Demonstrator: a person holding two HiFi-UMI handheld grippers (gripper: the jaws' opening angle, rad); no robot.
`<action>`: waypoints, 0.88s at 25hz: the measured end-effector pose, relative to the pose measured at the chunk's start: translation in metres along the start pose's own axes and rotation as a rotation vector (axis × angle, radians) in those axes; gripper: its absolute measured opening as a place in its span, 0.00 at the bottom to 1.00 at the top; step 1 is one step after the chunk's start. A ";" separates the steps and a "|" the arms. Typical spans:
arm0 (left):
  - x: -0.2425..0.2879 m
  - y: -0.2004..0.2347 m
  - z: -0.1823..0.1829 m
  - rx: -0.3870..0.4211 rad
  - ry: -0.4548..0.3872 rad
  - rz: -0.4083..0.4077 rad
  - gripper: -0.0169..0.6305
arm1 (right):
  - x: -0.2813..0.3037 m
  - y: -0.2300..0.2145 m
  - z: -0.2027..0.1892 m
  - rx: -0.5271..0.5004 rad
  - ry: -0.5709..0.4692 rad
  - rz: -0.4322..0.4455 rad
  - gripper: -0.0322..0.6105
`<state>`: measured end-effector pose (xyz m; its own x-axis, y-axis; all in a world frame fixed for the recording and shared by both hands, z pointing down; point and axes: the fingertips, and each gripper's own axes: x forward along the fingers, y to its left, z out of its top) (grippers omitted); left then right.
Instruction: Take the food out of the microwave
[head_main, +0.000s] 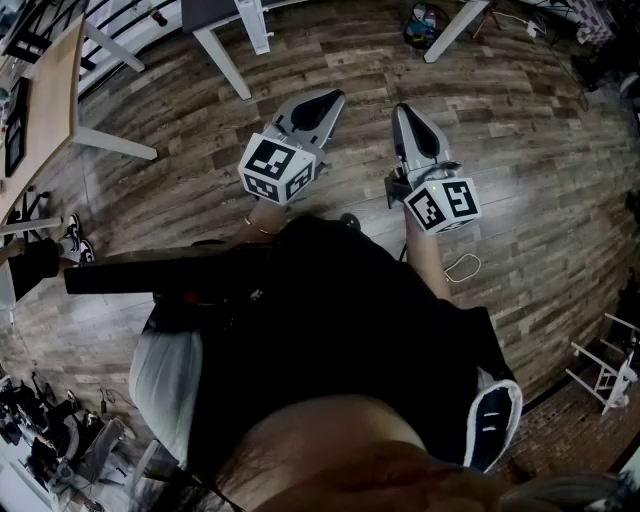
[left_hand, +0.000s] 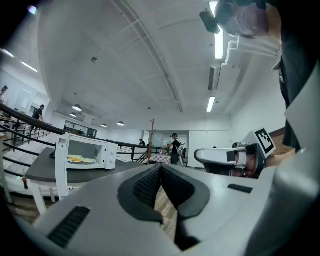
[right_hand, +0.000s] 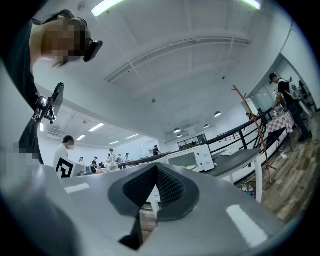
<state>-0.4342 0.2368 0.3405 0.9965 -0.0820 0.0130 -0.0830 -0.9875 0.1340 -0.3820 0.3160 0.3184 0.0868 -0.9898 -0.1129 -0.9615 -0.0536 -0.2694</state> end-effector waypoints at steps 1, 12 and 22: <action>0.000 -0.001 0.000 -0.001 -0.001 0.004 0.04 | -0.001 -0.001 0.001 -0.002 0.000 0.001 0.05; 0.010 -0.012 -0.001 0.007 -0.003 0.019 0.04 | -0.015 -0.021 0.005 -0.009 -0.009 -0.042 0.05; 0.036 -0.042 0.000 0.038 -0.009 0.020 0.04 | -0.039 -0.048 0.022 -0.017 -0.060 -0.019 0.05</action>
<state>-0.3951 0.2756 0.3354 0.9947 -0.1023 0.0068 -0.1025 -0.9901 0.0958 -0.3339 0.3603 0.3146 0.1203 -0.9788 -0.1655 -0.9637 -0.0752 -0.2561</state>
